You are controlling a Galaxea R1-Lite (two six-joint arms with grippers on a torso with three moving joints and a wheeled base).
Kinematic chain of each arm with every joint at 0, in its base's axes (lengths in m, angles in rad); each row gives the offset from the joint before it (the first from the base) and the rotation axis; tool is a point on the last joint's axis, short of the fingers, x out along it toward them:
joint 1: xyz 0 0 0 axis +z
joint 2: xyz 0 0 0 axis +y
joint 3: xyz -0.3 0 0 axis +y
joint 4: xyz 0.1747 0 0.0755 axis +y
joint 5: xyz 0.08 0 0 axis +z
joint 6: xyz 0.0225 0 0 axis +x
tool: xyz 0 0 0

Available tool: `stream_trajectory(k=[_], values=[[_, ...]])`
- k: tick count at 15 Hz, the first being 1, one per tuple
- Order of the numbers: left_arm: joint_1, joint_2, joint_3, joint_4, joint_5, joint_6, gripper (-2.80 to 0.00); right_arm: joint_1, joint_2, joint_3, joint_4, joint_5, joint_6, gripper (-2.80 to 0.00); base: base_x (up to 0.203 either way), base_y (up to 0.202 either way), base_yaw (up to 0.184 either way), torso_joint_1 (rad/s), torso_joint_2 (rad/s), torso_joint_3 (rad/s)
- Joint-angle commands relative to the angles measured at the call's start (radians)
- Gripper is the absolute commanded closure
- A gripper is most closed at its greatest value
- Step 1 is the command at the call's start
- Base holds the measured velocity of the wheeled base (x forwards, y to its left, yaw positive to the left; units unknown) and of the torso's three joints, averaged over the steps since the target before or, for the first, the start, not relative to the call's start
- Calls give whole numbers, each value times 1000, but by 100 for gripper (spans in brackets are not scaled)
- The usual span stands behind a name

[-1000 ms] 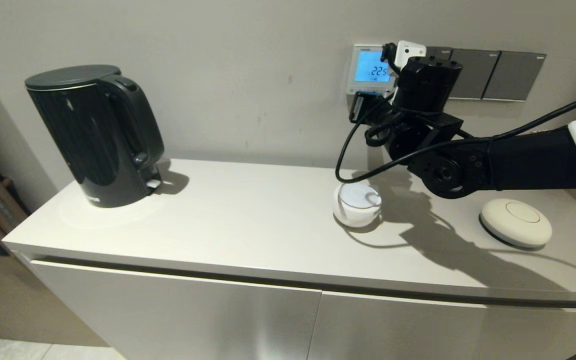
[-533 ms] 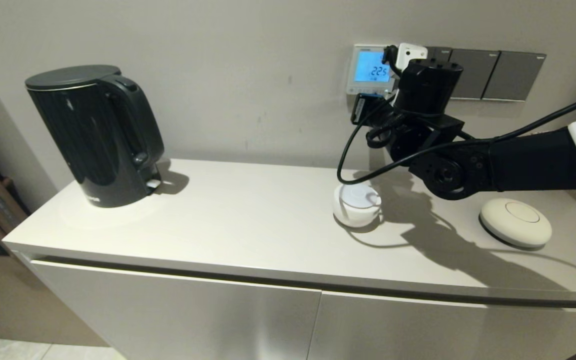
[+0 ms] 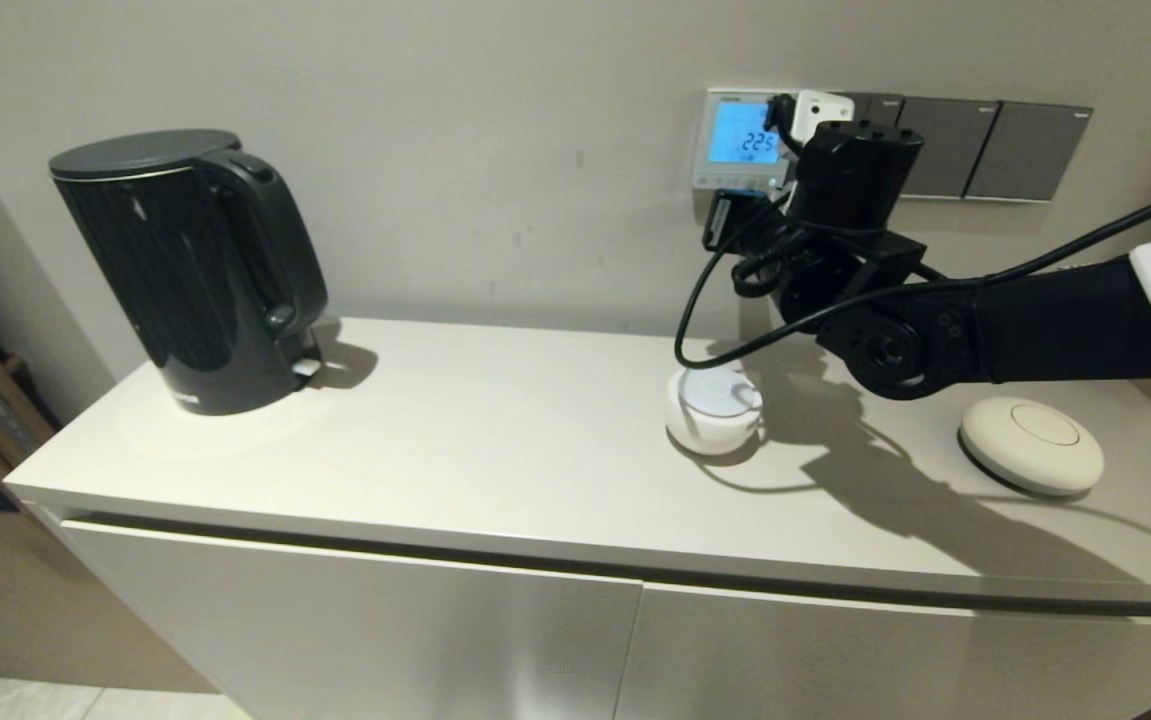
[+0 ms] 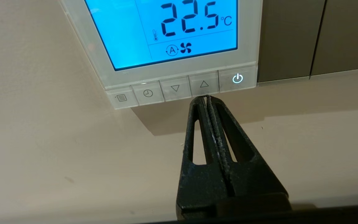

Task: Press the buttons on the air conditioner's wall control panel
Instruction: Press the temperature increase button

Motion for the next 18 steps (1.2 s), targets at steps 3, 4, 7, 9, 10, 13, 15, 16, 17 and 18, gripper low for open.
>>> stream_trajectory(k=[3,4,7,9,10,13,15,16,17,18], values=[[0,0,0,0,-1,0,0,2,0,-14,-6,-3,0,0,0,0,0,0,0,0],[0,0,0,0,-1,0,0,2,1,-17,-6,-3,0,0,0,0,0,0,0,0],[0,0,0,0,1,0,0,0,14,-36,-4,-4,1,0,0,0,0,0,0,0],[0,0,0,0,-1,0,0,0,12,-36,-4,-4,2,0,0,0,0,0,0,0],[1,1,0,0,0,0,0,0,11,-35,-4,-4,0,0,0,0,0,0,0,0],[1,0,0,0,-1,0,0,2,0,-21,-4,-4,0,0,0,0,0,0,0,0],[0,1,0,0,-1,0,0,3,-9,-13,-10,-6,0,0,0,0,0,0,0,0],[0,1,0,0,0,0,0,3,-12,-13,-10,-6,0,0,0,0,0,0,0,0],[0,0,0,0,0,0,0,3,-9,-13,-9,-6,-1,0,0,0,0,0,0,0],[0,0,0,0,-1,0,0,2,-5,-16,-6,-4,-2,0,0,0,0,0,0,0]])
